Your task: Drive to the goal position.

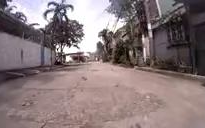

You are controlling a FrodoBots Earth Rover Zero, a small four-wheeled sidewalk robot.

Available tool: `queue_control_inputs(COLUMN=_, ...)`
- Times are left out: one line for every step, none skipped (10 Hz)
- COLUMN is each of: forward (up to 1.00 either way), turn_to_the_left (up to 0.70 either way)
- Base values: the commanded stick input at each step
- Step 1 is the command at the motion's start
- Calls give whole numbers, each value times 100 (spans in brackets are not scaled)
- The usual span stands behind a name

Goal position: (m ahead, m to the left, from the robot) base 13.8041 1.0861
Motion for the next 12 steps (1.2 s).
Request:
queue_control_inputs(forward=70, turn_to_the_left=0)
queue_control_inputs(forward=70, turn_to_the_left=0)
queue_control_inputs(forward=70, turn_to_the_left=0)
queue_control_inputs(forward=70, turn_to_the_left=0)
queue_control_inputs(forward=70, turn_to_the_left=0)
queue_control_inputs(forward=70, turn_to_the_left=0)
queue_control_inputs(forward=70, turn_to_the_left=0)
queue_control_inputs(forward=70, turn_to_the_left=0)
queue_control_inputs(forward=70, turn_to_the_left=0)
queue_control_inputs(forward=70, turn_to_the_left=0)
queue_control_inputs(forward=70, turn_to_the_left=0)
queue_control_inputs(forward=70, turn_to_the_left=0)
